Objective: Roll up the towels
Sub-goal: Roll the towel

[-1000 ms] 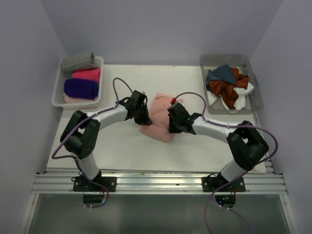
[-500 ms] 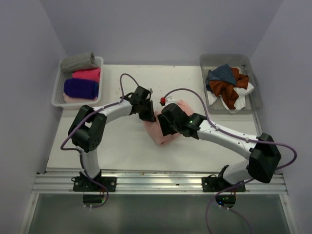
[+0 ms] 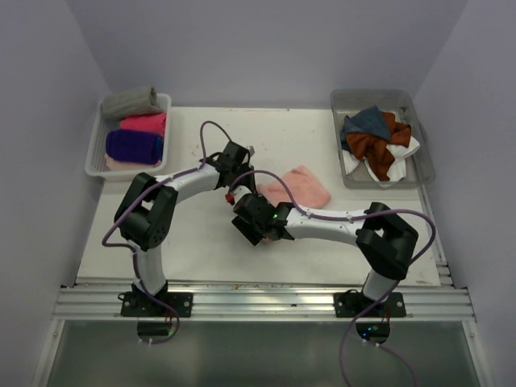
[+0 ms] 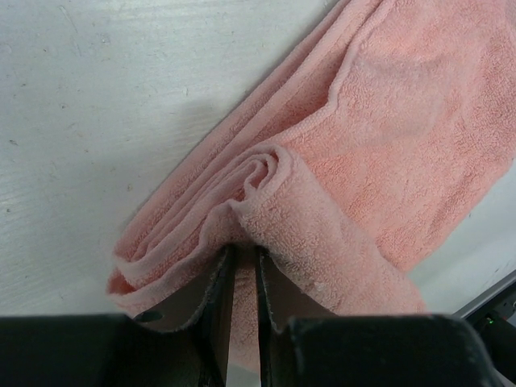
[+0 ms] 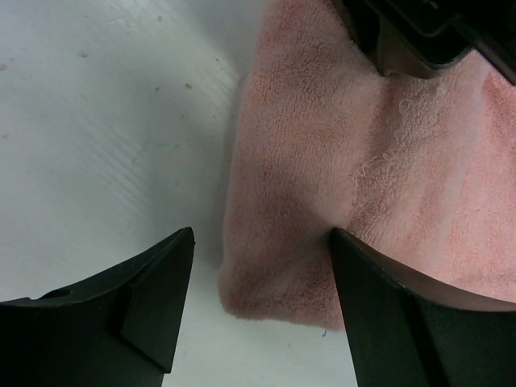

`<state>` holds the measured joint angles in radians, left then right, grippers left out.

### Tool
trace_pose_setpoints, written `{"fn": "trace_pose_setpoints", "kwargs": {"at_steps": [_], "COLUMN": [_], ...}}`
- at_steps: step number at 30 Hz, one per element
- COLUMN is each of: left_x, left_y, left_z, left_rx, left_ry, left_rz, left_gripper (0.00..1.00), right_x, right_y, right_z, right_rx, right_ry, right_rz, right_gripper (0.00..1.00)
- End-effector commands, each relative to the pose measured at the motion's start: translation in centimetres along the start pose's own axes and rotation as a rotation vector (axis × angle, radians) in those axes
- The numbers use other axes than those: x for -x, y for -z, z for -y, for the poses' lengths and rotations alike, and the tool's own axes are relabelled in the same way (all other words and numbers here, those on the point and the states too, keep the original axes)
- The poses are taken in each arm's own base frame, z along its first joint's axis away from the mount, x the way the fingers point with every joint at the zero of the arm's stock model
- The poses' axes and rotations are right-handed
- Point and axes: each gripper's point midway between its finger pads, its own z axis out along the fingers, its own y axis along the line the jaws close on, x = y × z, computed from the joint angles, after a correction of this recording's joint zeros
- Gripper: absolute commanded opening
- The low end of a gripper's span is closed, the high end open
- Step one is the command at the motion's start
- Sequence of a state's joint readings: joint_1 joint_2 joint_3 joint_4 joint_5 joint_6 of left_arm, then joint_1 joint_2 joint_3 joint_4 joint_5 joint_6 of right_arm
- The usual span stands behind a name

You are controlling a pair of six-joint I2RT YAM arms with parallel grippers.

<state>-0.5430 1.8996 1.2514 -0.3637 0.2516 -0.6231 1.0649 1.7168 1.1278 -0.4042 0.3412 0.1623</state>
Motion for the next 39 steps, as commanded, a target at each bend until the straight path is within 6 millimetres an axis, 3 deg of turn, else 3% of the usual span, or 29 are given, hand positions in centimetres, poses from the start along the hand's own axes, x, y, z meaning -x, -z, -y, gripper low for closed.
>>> {"fn": "trace_pose_setpoints", "kwargs": {"at_steps": [1,3,6,7,9,11,12,16,19,20,21,25,26,31,39], "left_x": [0.3,0.3,0.3,0.3,0.4,1.2,1.7,4.0,4.2,3.1,2.8,-0.5,-0.9,-1.7,-3.8], "left_y": [-0.4,-0.3,0.0,0.2,0.8,1.6,2.5,5.9,8.2,8.2,8.8,8.8,8.9,9.5,8.0], "left_z": [0.0,0.0,-0.2,-0.3,0.2,-0.6,-0.5,-2.3,-3.2,-4.1,-4.7,-6.0,-5.5,-4.1,-2.6], "left_rx": [-0.013,-0.017,-0.016,-0.021,-0.072,-0.087,-0.111,-0.134,-0.131,-0.111,-0.1,-0.124,-0.159,-0.249,-0.279], "left_ry": [-0.023,-0.02,-0.015,-0.009,-0.001,0.022,0.026,0.064,0.072,0.076,0.079,0.112,0.114,0.136,0.133], "left_rz": [-0.014,-0.016,-0.015,-0.015,-0.018,0.0,0.015,0.096,0.143,0.131,0.145,0.113,0.109,0.135,0.081], "left_gripper": [0.19,0.2,0.23,0.24,0.3,0.37,0.39,0.54,0.81,0.96,0.99,1.0,1.0,1.0,1.0], "right_x": [-0.2,-1.2,-2.3,-2.5,-2.9,-2.8,-2.8,-1.0,0.6,1.3,1.8,2.9,2.9,3.4,3.0], "right_y": [-1.8,-2.9,-3.7,-3.8,-4.1,-4.0,-4.1,-3.1,-1.8,-1.1,-0.6,0.6,0.9,1.9,2.1], "right_z": [1.4,1.6,2.2,2.5,2.6,2.4,2.1,0.0,-1.5,-1.9,-2.9,-3.9,-4.2,-4.4,-4.7], "right_rx": [-0.104,-0.133,-0.184,-0.205,-0.215,-0.203,-0.182,-0.03,0.089,0.129,0.204,0.335,0.374,0.565,0.719], "right_ry": [0.029,0.027,0.001,-0.014,-0.024,-0.044,-0.05,-0.063,-0.112,-0.132,-0.15,-0.247,-0.266,-0.427,-0.544], "right_rz": [0.025,0.005,0.002,0.006,0.004,0.017,0.023,0.084,0.108,0.125,0.132,0.14,0.134,0.132,0.113], "right_gripper": [0.73,0.7,0.53,0.39,0.28,0.07,0.02,0.0,0.0,0.0,0.0,0.0,0.0,0.0,0.0]}}
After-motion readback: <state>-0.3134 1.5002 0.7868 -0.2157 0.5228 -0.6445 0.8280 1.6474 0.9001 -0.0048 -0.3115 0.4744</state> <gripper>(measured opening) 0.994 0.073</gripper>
